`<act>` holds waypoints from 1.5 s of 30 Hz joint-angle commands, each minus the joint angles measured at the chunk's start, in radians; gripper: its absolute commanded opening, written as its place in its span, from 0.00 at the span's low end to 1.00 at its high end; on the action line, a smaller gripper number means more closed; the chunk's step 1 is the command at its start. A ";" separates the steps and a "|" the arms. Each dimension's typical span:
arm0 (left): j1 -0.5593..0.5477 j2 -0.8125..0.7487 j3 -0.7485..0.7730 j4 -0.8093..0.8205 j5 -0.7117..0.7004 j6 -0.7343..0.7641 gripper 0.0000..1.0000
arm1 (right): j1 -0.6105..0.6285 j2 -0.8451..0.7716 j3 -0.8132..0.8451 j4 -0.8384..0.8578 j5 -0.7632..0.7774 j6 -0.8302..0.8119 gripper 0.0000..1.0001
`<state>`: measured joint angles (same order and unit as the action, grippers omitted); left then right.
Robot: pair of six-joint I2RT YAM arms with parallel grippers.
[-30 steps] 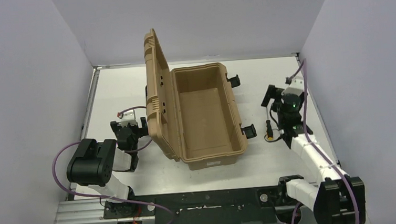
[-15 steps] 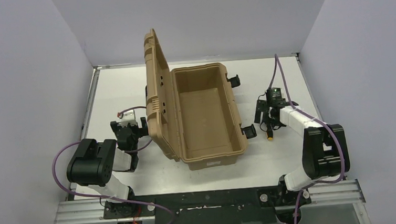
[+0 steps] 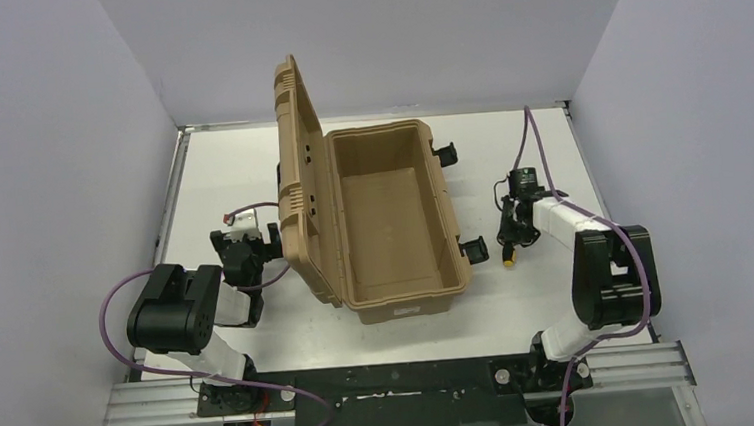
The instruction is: Put the screwdriver in the bin
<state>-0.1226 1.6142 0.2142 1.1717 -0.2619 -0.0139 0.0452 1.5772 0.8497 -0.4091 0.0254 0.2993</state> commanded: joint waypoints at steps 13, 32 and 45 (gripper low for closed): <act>0.007 -0.002 0.028 0.062 -0.003 0.000 0.97 | 0.496 -0.304 0.625 -0.260 0.188 0.179 0.00; 0.008 -0.003 0.028 0.062 -0.003 0.000 0.97 | 0.645 0.321 0.548 -0.049 0.026 0.217 0.00; 0.008 -0.001 0.028 0.062 -0.003 0.001 0.97 | 0.647 0.432 0.546 -0.031 0.037 0.246 0.44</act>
<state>-0.1226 1.6142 0.2142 1.1717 -0.2619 -0.0139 0.6846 2.0014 1.3907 -0.4522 0.0521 0.5186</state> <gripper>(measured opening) 0.971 0.298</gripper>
